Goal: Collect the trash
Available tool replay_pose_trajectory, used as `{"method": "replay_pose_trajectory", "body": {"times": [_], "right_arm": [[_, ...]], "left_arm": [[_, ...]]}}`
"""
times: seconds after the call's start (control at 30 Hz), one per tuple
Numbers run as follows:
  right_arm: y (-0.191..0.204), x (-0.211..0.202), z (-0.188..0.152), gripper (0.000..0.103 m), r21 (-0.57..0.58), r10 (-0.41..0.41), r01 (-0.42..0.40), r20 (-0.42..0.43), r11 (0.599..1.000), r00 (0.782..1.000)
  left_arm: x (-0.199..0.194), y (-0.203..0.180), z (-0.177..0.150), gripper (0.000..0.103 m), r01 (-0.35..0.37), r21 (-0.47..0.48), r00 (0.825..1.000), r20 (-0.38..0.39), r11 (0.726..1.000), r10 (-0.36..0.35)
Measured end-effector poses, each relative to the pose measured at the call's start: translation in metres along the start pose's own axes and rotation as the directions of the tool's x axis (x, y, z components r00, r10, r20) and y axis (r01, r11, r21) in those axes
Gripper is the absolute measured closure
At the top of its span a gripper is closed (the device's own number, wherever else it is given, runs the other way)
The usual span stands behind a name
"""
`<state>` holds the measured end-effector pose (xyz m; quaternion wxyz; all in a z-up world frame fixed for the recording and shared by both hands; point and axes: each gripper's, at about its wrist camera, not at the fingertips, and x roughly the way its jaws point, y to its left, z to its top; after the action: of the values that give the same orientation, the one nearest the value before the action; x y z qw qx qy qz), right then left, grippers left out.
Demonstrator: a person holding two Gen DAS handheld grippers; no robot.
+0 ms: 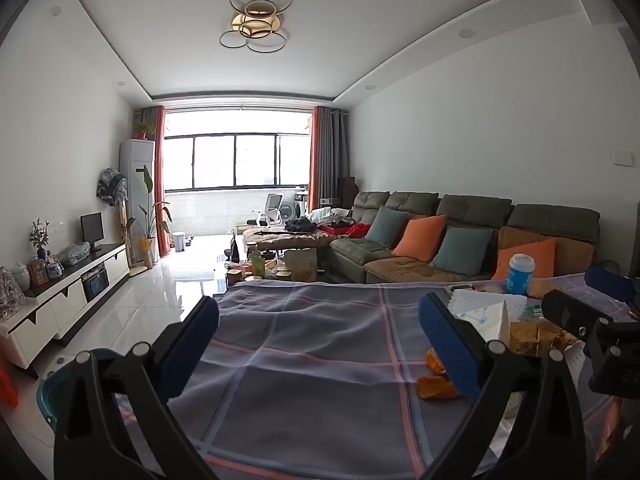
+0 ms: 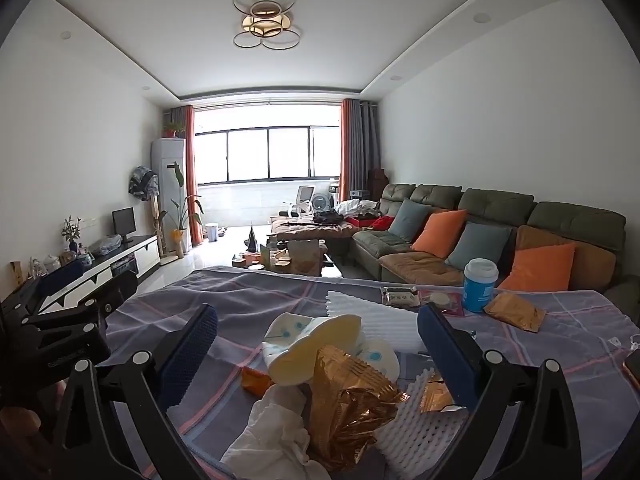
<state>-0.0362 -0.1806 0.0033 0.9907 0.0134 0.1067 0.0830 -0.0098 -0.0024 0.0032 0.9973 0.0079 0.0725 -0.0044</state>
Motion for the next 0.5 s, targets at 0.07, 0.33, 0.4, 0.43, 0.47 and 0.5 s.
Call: {"method": "replay_pose_trajectory", "body": {"times": [0.07,0.33,0.4,0.43,0.47,0.5], "right_arm": [[0.0001,0.0033,-0.0004,0.004,0.000,-0.003,0.003,-0.003,1.000,1.000],[-0.0020,0.0043,-0.0006,0.004,0.001,-0.007,0.007,-0.001,1.000,1.000],[-0.0021,0.0048,-0.0009,0.004,0.003,-0.004,0.004,-0.002,1.000,1.000],[-0.0022,0.0048,-0.0009,0.004,0.003,-0.005,0.005,-0.002,1.000,1.000],[-0.0020,0.0047,-0.0009,0.004,0.003,-0.005,0.005,-0.001,1.000,1.000],[-0.0020,0.0048,-0.0008,0.004,0.003,-0.004,0.004,-0.002,1.000,1.000]], "left_arm": [[0.0010,-0.0001,-0.0004,0.003,0.001,0.001,1.000,0.000,1.000,-0.001],[-0.0033,-0.0005,0.0023,0.003,0.003,0.001,1.000,0.000,1.000,-0.003],[-0.0029,-0.0006,0.0019,0.003,0.004,0.002,1.000,0.000,1.000,-0.004],[-0.0028,-0.0006,0.0018,0.003,0.003,0.002,1.000,0.000,1.000,-0.003],[-0.0027,-0.0008,0.0019,0.003,0.003,0.004,1.000,0.000,1.000,-0.003],[-0.0021,-0.0004,0.0013,0.003,0.003,0.002,1.000,0.000,1.000,-0.003]]}}
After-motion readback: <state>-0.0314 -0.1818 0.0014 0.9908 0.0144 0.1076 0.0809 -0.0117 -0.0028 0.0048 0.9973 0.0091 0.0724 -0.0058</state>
